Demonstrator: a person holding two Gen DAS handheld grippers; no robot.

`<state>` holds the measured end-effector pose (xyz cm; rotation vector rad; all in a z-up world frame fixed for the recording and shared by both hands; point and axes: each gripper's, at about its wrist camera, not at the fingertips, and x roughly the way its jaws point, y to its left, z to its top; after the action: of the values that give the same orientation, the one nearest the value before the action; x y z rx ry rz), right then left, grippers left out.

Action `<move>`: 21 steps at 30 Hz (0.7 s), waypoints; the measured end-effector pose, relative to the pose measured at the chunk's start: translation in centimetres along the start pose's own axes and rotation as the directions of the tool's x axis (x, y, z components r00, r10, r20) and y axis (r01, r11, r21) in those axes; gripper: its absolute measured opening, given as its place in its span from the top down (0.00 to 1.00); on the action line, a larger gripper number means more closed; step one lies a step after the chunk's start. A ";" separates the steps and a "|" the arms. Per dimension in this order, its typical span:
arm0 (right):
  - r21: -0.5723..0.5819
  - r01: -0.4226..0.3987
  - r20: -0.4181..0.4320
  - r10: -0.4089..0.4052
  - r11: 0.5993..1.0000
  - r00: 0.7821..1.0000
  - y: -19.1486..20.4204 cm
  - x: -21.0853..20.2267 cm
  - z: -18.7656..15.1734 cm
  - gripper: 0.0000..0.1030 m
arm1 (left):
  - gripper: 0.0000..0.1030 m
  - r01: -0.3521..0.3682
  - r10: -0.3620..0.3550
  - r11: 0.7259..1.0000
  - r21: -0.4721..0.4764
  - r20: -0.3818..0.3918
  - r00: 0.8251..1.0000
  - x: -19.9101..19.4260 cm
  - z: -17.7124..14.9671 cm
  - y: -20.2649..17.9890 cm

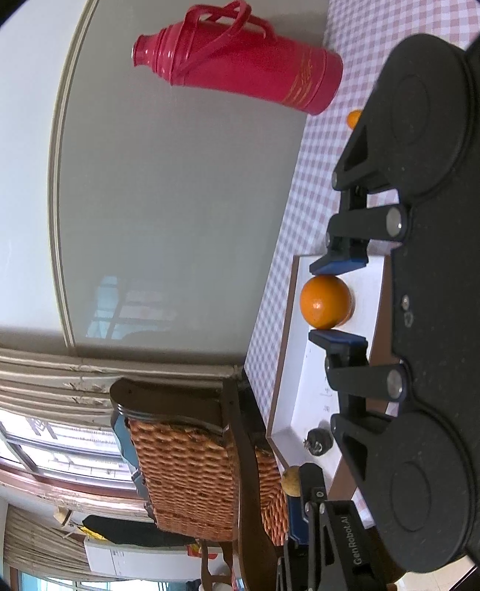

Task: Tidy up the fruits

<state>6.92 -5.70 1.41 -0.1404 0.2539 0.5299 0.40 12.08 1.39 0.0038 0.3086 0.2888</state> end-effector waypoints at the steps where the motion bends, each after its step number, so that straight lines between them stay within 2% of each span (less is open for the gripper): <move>1: 0.001 -0.003 0.001 0.003 1.000 1.000 0.2 0.0 0.0 0.78 | 0.76 -0.004 0.004 1.000 -0.003 0.001 1.000 0.0 0.0 0.1; 13: -0.004 -0.038 0.005 0.038 0.999 0.999 2.2 1.1 0.6 0.78 | 0.76 -0.045 0.046 0.999 -0.024 0.004 0.999 0.0 -0.3 2.0; 21: -0.003 -0.050 0.002 0.050 0.999 0.999 2.8 1.9 0.9 0.78 | 0.76 -0.077 0.077 0.996 -0.035 -0.010 0.997 1.6 -0.1 4.1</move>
<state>7.26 -2.23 1.58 -0.1363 0.2553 0.5796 0.67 16.47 0.97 -0.0209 0.3124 0.3710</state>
